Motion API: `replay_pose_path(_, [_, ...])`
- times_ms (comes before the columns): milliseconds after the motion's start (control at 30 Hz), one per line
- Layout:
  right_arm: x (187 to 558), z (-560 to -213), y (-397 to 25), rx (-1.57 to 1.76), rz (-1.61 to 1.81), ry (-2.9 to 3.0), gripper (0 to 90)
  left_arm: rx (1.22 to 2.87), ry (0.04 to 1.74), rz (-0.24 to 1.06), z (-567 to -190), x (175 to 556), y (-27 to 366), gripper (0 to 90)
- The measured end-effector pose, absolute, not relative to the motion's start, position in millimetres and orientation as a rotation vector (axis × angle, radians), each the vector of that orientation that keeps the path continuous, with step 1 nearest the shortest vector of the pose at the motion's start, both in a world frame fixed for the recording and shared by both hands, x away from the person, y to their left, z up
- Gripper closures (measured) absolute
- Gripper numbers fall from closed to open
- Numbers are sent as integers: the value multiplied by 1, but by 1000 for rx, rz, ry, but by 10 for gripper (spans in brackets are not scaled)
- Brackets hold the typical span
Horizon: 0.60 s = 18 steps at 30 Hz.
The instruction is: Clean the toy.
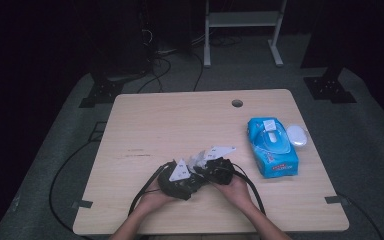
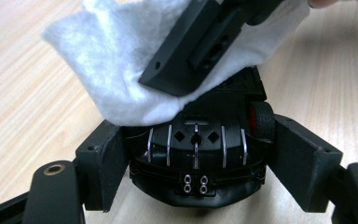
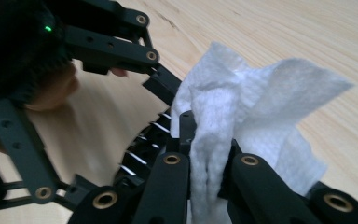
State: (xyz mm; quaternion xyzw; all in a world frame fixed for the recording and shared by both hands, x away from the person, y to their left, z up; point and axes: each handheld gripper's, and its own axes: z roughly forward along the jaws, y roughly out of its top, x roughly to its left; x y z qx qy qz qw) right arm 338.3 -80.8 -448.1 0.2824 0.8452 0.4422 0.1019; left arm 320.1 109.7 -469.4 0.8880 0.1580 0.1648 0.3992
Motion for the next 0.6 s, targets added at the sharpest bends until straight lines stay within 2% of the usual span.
replay_pose_path(467, [351,-451,-102,948,1202,2407,867,2255,397,405,-467,322,110,248])
replay_pose_path(600, [349,-452,-98,945,1303,2439,866,2270,382,426,-468,321,107,248])
